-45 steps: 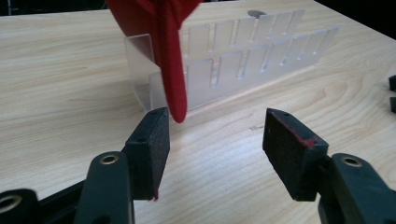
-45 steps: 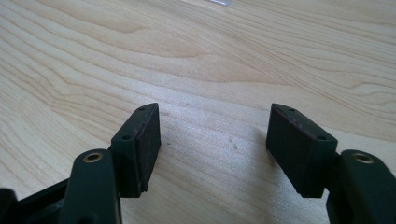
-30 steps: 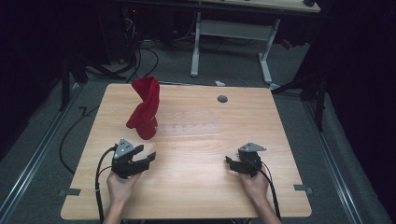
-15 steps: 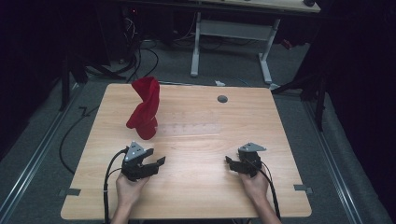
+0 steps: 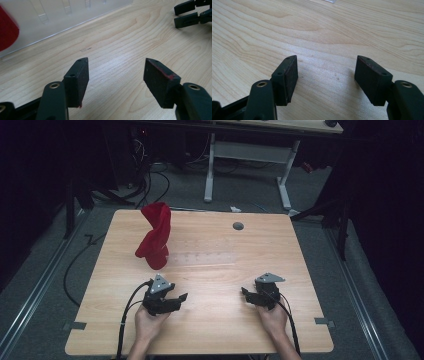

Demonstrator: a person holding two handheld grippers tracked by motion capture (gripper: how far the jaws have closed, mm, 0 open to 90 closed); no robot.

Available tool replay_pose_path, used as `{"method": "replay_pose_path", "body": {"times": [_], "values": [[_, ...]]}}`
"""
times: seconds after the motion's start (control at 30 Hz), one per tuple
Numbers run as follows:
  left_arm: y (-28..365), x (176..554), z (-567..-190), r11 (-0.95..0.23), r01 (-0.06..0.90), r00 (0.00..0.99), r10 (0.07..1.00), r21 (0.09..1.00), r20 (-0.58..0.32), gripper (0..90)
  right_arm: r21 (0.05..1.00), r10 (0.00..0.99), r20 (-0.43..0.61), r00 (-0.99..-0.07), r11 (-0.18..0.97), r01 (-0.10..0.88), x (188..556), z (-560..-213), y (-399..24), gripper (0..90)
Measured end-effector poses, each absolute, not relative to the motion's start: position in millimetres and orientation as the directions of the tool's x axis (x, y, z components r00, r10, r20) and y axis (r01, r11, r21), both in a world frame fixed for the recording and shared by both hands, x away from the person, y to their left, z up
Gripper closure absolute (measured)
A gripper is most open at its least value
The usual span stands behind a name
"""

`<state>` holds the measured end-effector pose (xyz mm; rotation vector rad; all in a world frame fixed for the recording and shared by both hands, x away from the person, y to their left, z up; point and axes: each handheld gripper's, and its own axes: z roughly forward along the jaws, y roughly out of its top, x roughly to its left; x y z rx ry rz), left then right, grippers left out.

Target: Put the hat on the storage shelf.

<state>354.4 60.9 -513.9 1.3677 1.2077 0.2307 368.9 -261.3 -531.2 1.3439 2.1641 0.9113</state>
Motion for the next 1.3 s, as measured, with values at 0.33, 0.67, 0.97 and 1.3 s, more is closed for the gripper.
{"method": "replay_pose_path", "body": {"times": [0.33, 0.67, 0.97, 1.3], "values": [[55.4, 360.6, -528.2, 0.268, 0.507, 0.408, 0.763, 0.819, -0.502, 36.9, 0.723, 0.900, -0.019, -0.436, 0.313, 0.615, 368.9, -531.2, -261.3, 35.6], [53.5, 365.7, -536.3, 0.258, 0.495, 0.383, 0.793, 0.830, -0.475, 36.9, 0.723, 0.900, -0.019, -0.436, 0.313, 0.615, 368.9, -531.2, -261.2, 35.6], [48.6, 368.8, -544.4, 0.221, 0.485, 0.359, 0.832, 0.846, -0.423, 36.0, 0.723, 0.900, -0.018, -0.436, 0.313, 0.616, 368.9, -531.2, -261.2, 35.6], [46.4, 369.2, -545.8, 0.197, 0.484, 0.362, 0.842, 0.852, -0.401, 30.4, 0.723, 0.900, -0.019, -0.436, 0.313, 0.615, 368.9, -531.2, -261.2, 35.5]]}}
